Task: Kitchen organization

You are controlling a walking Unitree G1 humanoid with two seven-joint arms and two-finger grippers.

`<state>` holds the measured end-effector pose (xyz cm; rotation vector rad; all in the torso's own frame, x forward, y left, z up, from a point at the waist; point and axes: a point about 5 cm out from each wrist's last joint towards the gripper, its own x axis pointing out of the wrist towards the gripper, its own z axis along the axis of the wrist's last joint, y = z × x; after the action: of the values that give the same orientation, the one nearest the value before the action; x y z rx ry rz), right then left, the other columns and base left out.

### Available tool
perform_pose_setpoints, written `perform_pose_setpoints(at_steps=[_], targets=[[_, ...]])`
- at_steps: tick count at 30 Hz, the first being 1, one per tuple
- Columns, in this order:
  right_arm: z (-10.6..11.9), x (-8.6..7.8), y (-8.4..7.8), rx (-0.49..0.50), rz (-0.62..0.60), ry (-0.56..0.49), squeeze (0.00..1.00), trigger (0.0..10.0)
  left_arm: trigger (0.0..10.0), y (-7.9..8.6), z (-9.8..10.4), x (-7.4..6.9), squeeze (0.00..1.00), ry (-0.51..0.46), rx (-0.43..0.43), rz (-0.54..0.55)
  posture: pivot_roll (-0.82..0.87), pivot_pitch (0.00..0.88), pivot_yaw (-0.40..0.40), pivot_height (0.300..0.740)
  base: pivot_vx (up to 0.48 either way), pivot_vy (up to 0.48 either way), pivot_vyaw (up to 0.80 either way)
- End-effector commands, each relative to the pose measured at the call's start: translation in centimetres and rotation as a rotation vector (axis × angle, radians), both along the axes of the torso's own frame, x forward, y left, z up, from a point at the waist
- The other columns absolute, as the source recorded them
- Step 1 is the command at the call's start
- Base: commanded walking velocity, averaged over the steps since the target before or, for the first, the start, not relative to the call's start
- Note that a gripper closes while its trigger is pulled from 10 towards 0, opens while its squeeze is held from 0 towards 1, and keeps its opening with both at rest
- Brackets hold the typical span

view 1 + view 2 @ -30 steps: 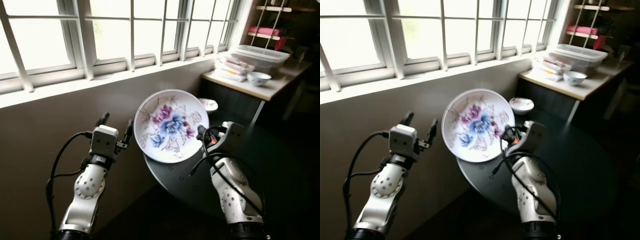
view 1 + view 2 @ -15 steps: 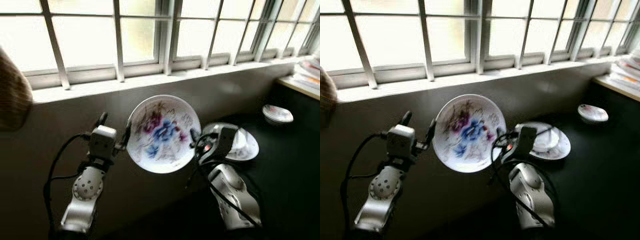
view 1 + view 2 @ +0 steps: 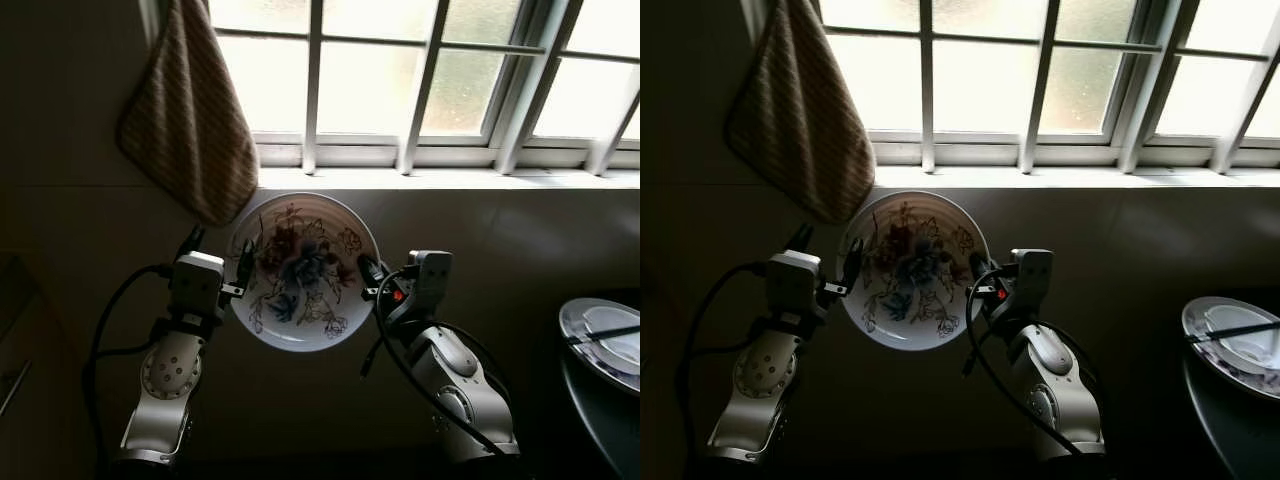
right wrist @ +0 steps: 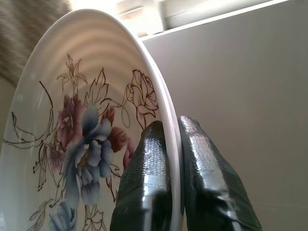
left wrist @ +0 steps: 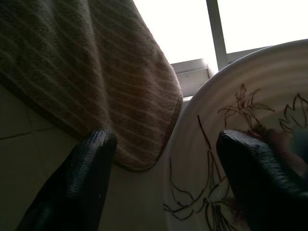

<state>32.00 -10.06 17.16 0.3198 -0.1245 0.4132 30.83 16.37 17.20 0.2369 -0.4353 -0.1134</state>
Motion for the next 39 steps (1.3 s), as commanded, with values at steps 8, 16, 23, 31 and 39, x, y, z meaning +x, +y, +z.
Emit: perform_pose_setpoints(at_steps=[8, 16, 23, 31, 39], targets=[[0.9, 0.2, -1.1, -0.002, -0.035, -0.055, 0.0, 0.0, 10.0, -0.9, 0.1, 0.1, 0.0, 0.002, -0.002, -0.031, -0.02, 0.0, -0.066, 0.74, 0.0, 0.472, 0.8], [1.0, 0.4, -1.1, -0.005, -0.031, -0.059, 0.0, 0.0, 10.0, -0.8, 0.3, 0.0, 0.0, -0.011, -0.007, -0.023, -0.01, 0.0, -0.069, 0.74, 0.0, 0.274, 0.8], [1.5, 0.6, -1.0, 0.01, -0.034, -0.082, 0.0, 0.0, 10.0, -0.8, 0.3, 0.0, 0.0, -0.015, -0.004, -0.019, -0.01, 0.0, -0.07, 0.74, 0.0, 0.0, 0.8], [4.1, 2.0, -0.5, 0.049, -0.074, -0.168, 0.0, 0.0, 10.0, -0.9, 0.5, 0.1, 0.0, -0.022, -0.002, -0.02, -0.01, 0.0, -0.071, 0.74, 0.0, 0.0, 0.8], [5.7, 2.6, 1.9, 0.043, -0.027, -0.235, 0.0, 0.0, 10.0, -0.9, 0.8, 0.1, 0.0, -0.034, 0.008, -0.02, 0.0, 0.0, -0.073, 0.74, 0.0, 0.0, 0.8]])
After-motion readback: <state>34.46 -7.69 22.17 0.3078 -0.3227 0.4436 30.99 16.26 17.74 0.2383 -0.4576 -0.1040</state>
